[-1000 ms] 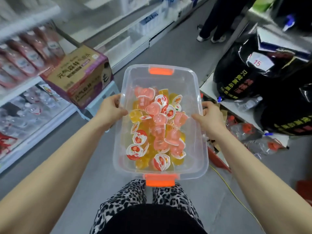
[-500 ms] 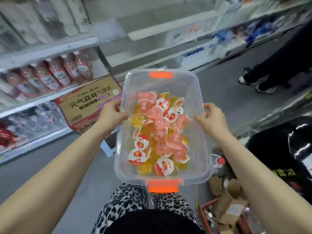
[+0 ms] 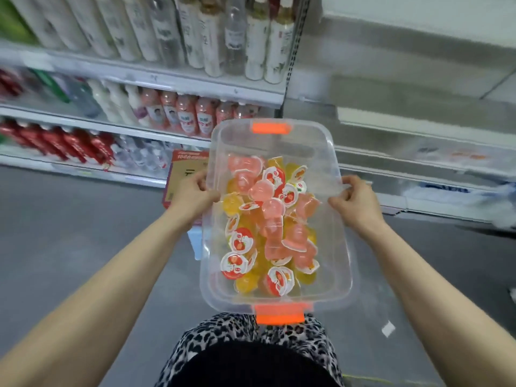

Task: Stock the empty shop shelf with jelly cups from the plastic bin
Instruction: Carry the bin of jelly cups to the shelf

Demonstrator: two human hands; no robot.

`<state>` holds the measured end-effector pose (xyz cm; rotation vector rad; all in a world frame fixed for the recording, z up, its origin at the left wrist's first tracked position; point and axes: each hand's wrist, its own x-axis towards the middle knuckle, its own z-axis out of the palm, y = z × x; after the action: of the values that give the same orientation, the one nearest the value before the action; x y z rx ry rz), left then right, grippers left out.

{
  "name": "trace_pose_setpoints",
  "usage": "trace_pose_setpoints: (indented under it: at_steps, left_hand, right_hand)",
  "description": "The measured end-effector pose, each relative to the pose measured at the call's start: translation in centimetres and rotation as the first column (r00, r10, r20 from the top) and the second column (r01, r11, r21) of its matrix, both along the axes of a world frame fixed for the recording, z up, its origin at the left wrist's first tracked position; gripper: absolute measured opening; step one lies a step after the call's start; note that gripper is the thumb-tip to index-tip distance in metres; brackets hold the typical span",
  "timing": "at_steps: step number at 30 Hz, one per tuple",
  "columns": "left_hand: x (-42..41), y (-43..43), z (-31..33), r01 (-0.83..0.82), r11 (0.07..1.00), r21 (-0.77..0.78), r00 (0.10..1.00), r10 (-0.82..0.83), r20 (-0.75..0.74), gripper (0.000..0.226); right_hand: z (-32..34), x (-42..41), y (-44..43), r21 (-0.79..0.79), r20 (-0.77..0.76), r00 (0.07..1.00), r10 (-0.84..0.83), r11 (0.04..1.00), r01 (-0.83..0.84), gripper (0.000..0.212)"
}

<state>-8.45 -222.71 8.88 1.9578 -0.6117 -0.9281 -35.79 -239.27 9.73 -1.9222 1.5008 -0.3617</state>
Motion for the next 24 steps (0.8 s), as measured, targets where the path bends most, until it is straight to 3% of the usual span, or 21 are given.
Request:
trace_pose_setpoints:
  at_steps: [6,11,18,24]
  left_hand:
    - [2.8,0.6,-0.6,-0.258,0.964,0.064,0.966,0.257,0.033,0.058]
    - [2.8,0.6,-0.8,-0.545,0.836,0.064,0.838,0.546,0.016,0.055]
    - [-0.6,-1.1,-3.0,-0.816,0.565,0.121,0.574,0.817,0.054,0.053]
    - [-4.5,-4.4,-4.5,-0.914,0.387,0.123,0.392,0.920,0.016,0.045]
  right_hand:
    - [-0.6,7.9,-5.7,0.032,-0.004,0.963,0.268,0.963,-0.268,0.044]
    - [-1.3,15.0,-10.2,0.041,-0.047,0.863,0.503,0.864,-0.502,0.043]
    - [-1.5,23.6,-15.2,0.033,-0.062,0.588,0.807,0.590,-0.807,0.040]
    - [-2.3,29.6,-17.3,-0.019,-0.161,0.380,0.911,0.382,-0.924,0.048]
